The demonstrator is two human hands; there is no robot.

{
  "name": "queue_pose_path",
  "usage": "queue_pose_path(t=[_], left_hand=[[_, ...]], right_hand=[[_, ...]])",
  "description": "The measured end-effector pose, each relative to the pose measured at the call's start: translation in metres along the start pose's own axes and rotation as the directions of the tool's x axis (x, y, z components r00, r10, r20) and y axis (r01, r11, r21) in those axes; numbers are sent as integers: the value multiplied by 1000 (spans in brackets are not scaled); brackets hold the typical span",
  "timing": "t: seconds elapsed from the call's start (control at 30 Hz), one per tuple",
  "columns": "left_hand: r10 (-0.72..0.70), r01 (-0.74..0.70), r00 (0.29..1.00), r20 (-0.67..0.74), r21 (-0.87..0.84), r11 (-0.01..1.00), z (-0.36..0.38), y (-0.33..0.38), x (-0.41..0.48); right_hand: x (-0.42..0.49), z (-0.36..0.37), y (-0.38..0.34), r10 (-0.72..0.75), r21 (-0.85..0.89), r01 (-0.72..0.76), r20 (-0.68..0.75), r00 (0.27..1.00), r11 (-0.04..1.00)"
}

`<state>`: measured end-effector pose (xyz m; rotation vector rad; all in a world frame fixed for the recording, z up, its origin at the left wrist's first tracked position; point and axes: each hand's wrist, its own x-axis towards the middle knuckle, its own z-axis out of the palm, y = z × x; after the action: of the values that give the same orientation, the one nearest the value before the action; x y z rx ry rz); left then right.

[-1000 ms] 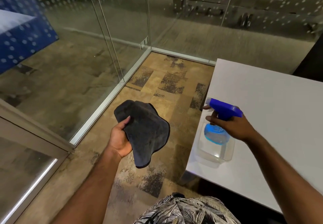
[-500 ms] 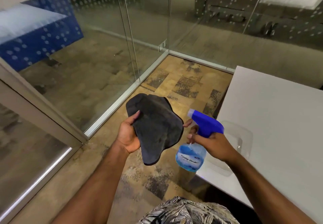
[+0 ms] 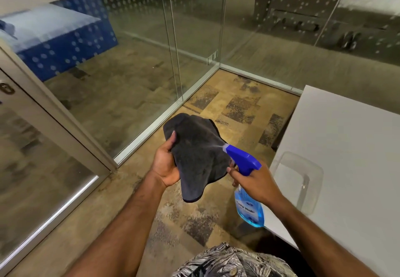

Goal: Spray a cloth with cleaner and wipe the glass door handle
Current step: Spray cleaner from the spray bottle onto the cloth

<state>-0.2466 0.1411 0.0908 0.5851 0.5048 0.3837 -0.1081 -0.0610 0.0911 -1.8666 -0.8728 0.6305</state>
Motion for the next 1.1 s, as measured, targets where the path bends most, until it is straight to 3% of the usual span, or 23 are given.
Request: queue_pose_path(t=[0.3,0.6,0.7,0.93,1.1], left_hand=[[14,-14,1000,-4,27,1000,-4,1,1],[-27,27,999,-33,1,1000,-1,-4,1],[-56,55,998,-26,-34,998,-2,-4,1],[-44,43,999,-17,-55,998,-3,-4,4],[-55,54,998,-17,-68,996,-3,-6,6]], right_hand=[[-7,2,-10,-30,43,31,-26,999,999],[-17,7,-15,-115,128,133,-139,984,983],[-16,6,-11,-130,107,140,-94,987,984],[-19,5,11,-55,36,58,-87,995,998],[-23,-18,12,-48,120,67,-152,987,991]])
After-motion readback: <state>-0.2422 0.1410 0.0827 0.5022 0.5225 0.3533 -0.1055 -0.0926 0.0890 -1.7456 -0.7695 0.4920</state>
